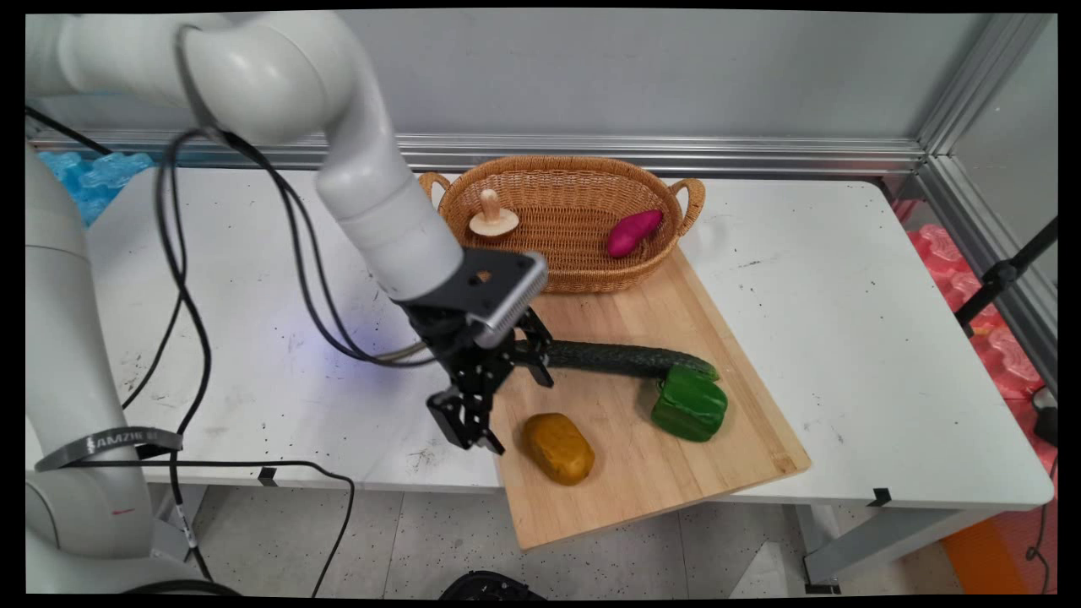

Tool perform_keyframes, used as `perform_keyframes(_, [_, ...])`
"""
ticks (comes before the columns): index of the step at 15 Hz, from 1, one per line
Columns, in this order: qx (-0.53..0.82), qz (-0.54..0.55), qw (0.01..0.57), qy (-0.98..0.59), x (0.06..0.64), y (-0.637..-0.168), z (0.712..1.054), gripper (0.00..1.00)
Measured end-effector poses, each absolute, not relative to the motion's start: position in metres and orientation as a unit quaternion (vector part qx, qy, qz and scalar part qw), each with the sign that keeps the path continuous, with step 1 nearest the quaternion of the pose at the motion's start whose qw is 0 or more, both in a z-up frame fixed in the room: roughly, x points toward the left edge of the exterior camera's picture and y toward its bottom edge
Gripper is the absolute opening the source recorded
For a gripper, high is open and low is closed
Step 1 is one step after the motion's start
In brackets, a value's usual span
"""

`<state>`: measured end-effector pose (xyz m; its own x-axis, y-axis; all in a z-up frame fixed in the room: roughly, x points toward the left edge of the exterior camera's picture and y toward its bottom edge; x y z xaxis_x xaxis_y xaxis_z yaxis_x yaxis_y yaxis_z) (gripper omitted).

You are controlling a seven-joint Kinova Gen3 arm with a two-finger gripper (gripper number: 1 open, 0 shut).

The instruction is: Pick up the potato from the cutting board, then place the picked object in the vegetable basket

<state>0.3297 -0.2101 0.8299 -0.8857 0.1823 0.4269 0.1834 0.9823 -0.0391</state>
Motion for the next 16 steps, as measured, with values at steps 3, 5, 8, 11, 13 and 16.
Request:
perform_keyframes(3, [-0.104, -0.005, 0.210, -0.972, 0.314, -0.215, 0.813, 1.00])
perform_keyframes(5, [-0.110, -0.007, 0.206, -0.972, 0.306, -0.218, 0.804, 1.00])
perform_keyframes(8, [-0.118, -0.011, 0.201, -0.972, 0.297, -0.222, 0.795, 1.00])
perform_keyframes(11, [-0.126, -0.016, 0.199, -0.972, 0.291, -0.224, 0.791, 0.00])
perform_keyframes(13, [-0.133, -0.019, 0.199, -0.971, 0.288, -0.226, 0.792, 0.00])
perform_keyframes(16, [-0.140, -0.023, 0.197, -0.970, 0.288, -0.228, 0.801, 0.00])
